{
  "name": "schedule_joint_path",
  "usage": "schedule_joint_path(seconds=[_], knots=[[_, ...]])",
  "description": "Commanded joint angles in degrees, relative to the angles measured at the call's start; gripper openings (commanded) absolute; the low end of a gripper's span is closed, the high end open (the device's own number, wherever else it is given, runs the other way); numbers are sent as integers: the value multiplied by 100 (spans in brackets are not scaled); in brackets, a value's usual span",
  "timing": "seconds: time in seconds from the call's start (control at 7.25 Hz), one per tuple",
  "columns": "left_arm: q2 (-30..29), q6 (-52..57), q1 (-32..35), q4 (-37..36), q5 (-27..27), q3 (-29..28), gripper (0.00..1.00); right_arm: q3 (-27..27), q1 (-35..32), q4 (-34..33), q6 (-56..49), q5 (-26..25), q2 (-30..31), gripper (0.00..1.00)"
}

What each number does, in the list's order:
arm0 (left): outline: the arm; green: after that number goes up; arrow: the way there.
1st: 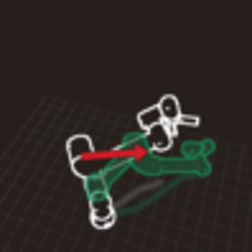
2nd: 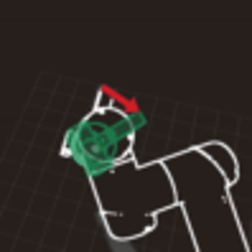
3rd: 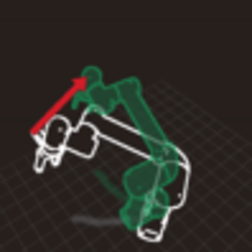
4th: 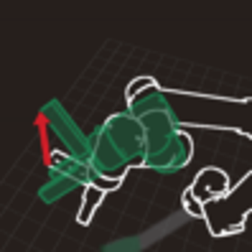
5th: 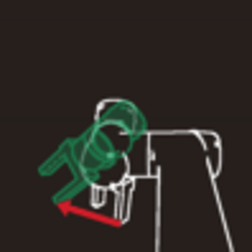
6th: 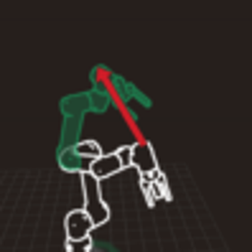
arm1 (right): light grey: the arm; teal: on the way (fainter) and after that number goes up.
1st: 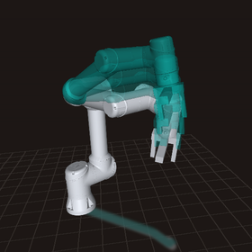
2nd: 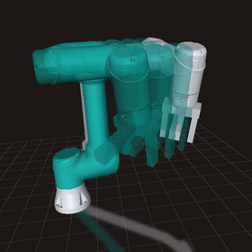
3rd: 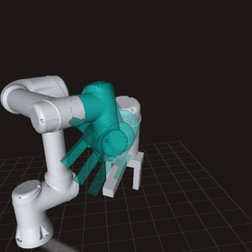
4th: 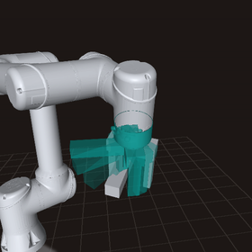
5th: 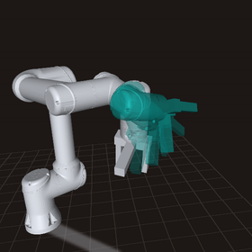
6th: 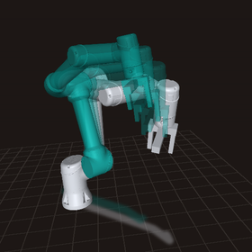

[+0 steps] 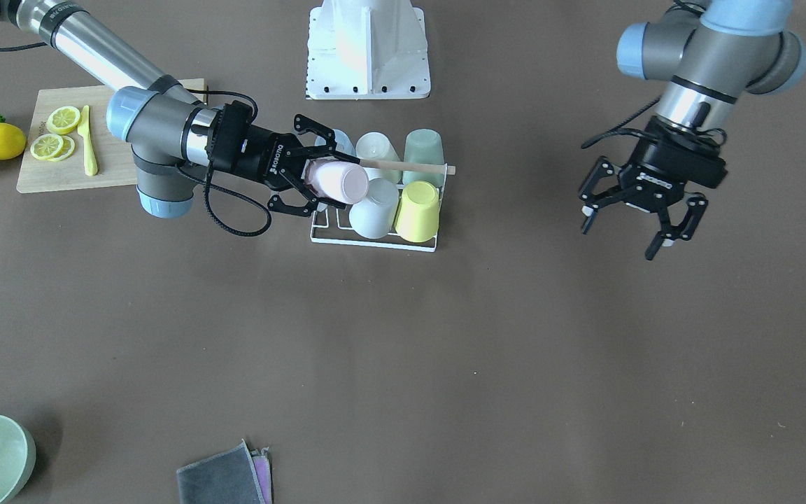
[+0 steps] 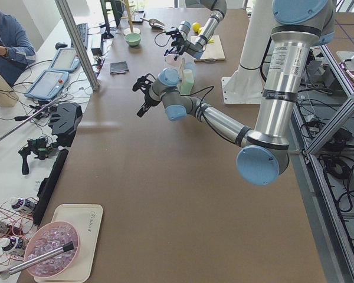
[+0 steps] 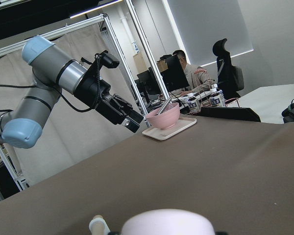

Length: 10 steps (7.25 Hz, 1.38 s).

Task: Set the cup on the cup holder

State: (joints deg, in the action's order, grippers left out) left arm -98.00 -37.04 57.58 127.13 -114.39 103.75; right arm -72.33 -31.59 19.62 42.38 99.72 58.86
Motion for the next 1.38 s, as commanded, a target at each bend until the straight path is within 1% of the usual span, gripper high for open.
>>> schedule_joint_path(seconds=[0.0, 0.14, 0.28, 0.41, 0.55, 0.69, 0.83, 0.97, 1.24], knots=[[438, 39, 1190, -188, -1564, -887, 99, 0, 4, 15, 24, 4, 3, 0], [457, 65, 1516, -197, -2134, -1301, 99, 0, 4, 6, 24, 4, 3, 0], [457, 74, 1972, -510, -2749, -1635, 99, 0, 4, 15, 24, 13, 3, 0], [448, 118, 2411, -1244, -3069, -1682, 99, 0, 4, 15, 24, 13, -6, 0], [448, 884, 2694, -2009, -3054, -1631, 99, 0, 4, 15, 51, 13, 3, 32], [448, 1910, 2915, -3121, -2993, -1482, 99, -9, -5, 15, 16, -5, 3, 96], [448, 2651, 3073, -3802, -2801, -1376, 99, -18, -13, 50, 7, -5, 3, 100], [457, 2859, 3119, -4270, -2634, -1184, 99, -27, -22, 68, 7, -5, 3, 100], [693, 3499, 3241, -4748, -2343, -1068, 99, -27, -31, 165, 16, 4, 12, 100]])
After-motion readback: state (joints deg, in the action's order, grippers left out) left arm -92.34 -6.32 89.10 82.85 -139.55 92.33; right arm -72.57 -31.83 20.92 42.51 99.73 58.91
